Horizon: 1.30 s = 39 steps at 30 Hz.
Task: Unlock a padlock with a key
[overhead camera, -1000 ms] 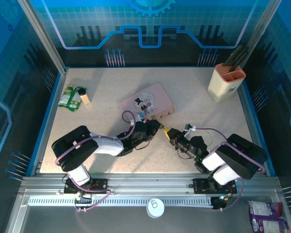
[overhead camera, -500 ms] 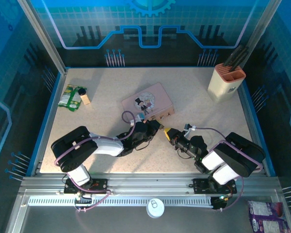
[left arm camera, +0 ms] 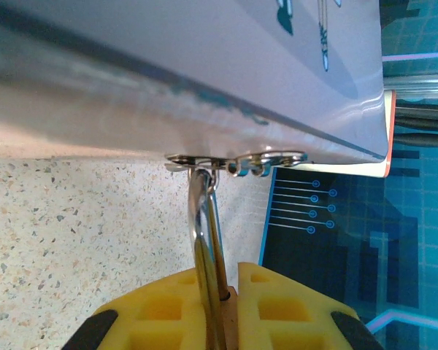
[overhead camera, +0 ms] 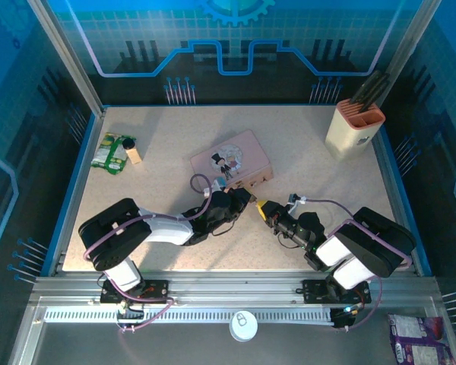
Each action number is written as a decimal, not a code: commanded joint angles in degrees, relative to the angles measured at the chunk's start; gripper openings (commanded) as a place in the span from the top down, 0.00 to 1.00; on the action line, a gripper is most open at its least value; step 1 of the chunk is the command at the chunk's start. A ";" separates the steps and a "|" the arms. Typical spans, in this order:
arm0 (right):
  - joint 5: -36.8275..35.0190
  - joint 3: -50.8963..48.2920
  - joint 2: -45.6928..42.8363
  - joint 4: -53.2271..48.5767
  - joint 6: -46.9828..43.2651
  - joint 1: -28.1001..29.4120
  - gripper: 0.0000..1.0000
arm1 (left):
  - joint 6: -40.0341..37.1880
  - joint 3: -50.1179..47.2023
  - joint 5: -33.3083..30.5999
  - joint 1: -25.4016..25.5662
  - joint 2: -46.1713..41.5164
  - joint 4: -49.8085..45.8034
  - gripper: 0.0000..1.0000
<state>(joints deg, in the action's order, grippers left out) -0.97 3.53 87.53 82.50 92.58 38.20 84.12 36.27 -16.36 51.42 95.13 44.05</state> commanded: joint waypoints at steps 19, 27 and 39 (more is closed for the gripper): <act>-2.57 5.92 4.53 -0.94 -2.71 2.87 1.00 | 0.51 5.32 4.75 4.56 -3.15 6.67 1.00; -2.29 6.11 5.63 -2.53 -3.80 2.58 1.00 | -0.09 5.07 4.65 5.01 -3.57 4.64 1.00; -1.93 6.90 0.28 -9.91 -5.80 1.20 1.00 | -0.76 5.18 4.63 5.44 -3.95 4.10 1.00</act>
<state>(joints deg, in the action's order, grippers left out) -2.66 7.68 88.55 76.29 88.51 39.70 84.14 37.85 -20.32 52.25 95.07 39.44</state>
